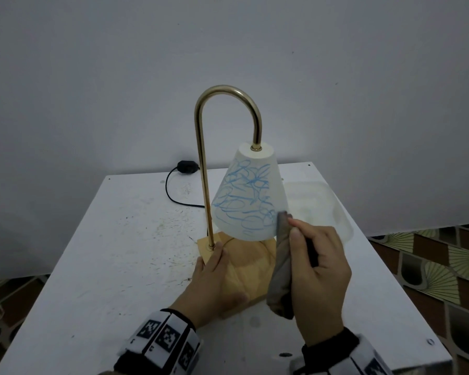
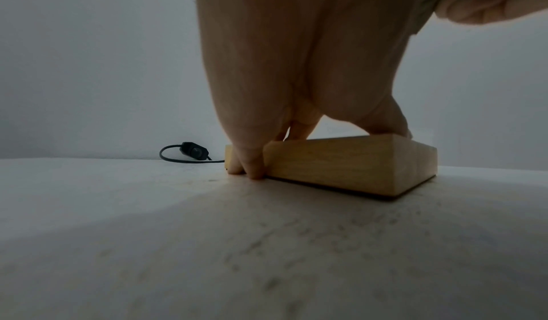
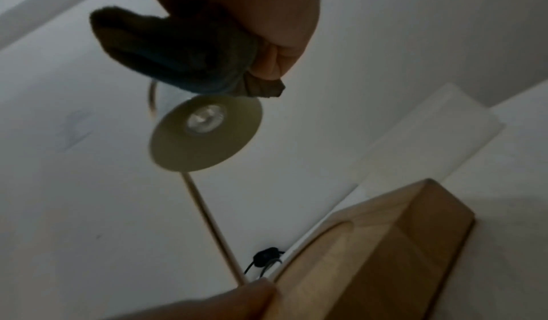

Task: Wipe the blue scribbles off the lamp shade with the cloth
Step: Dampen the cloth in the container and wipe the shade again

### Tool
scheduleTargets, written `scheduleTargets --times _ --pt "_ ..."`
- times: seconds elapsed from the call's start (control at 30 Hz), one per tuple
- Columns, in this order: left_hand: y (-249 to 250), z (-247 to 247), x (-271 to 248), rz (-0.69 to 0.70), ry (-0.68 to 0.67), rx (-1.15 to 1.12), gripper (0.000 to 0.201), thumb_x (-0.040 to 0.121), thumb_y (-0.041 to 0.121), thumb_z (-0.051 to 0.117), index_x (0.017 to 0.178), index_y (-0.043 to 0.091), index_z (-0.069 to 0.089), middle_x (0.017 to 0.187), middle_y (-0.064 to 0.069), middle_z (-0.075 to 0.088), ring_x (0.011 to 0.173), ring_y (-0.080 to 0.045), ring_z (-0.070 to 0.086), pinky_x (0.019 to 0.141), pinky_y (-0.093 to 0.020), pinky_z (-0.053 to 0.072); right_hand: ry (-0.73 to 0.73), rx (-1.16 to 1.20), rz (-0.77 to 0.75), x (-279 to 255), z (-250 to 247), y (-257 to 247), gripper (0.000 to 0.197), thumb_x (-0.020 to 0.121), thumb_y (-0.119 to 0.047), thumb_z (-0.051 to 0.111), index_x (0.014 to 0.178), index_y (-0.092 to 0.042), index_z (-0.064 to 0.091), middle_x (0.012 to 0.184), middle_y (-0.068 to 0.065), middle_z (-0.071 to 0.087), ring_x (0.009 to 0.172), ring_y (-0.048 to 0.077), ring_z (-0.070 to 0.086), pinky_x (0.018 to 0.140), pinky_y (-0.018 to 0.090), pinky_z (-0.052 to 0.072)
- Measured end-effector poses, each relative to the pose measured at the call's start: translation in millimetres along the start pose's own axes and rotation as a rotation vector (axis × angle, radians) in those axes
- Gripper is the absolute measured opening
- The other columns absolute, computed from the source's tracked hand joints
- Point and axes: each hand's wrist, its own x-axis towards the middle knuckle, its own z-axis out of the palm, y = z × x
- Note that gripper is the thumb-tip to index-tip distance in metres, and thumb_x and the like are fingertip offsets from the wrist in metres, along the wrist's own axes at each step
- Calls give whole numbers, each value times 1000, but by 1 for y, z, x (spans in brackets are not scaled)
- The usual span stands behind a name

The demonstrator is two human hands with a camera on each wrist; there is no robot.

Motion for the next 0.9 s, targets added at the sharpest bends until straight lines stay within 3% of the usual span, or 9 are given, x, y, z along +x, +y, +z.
scheduleTargets --times 0.1,0.17,0.27,0.43,0.6,0.7,0.8,0.9 --pt "1 0 -2 -4 -6 -9 107 78 67 52 150 18 -11 153 8 -28 145 -31 -11 118 -49 7 11 -2 114 19 -1 14 22 89 -6 57 91 -26 64 89 -6 62 87 -3 57 79 4 39" --pt "4 -2 -4 -2 -5 -2 106 79 67 51 150 17 -11 153 6 -28 145 -31 -11 118 -48 6 -21 26 144 34 1 14 23 89 -1 58 90 -23 65 89 -4 62 87 -1 57 78 6 40" --pt "11 -6 -7 -15 -5 14 104 81 64 51 149 15 -11 154 4 -27 144 -33 -11 119 -46 3 -70 50 100 54 3 5 19 89 -2 58 90 -18 67 86 -5 61 85 -2 56 78 7 39" --pt "19 -12 -11 -39 -25 51 101 84 59 51 149 13 -11 154 1 -26 144 -34 -12 119 -44 0 -131 149 57 65 6 -10 15 88 -11 55 92 -14 68 89 -7 64 90 9 60 80 13 43" --pt "15 -10 -9 -17 -20 58 101 83 60 51 149 14 -10 154 0 -26 144 -34 -11 119 -46 1 -187 168 42 58 -5 -2 16 88 -9 52 95 -11 66 90 -3 63 89 2 58 80 11 43" --pt "8 -5 -6 10 -5 33 103 81 63 51 149 16 -10 154 3 -27 145 -32 -10 118 -48 3 -248 121 145 67 -6 10 14 90 -9 54 91 -14 67 87 -4 63 87 6 59 78 16 47" --pt "3 -2 -3 7 -7 8 105 78 68 50 149 19 -10 153 7 -28 145 -33 -10 118 -50 8 -342 130 297 86 -4 16 21 91 -3 53 85 -16 68 89 2 67 83 6 62 75 17 48" --pt "6 -3 -5 -2 -4 -2 105 79 67 51 149 20 -10 154 7 -27 145 -34 -9 118 -50 8 -494 142 372 111 -1 13 19 91 -4 53 88 -11 70 93 7 71 87 14 65 84 29 51"
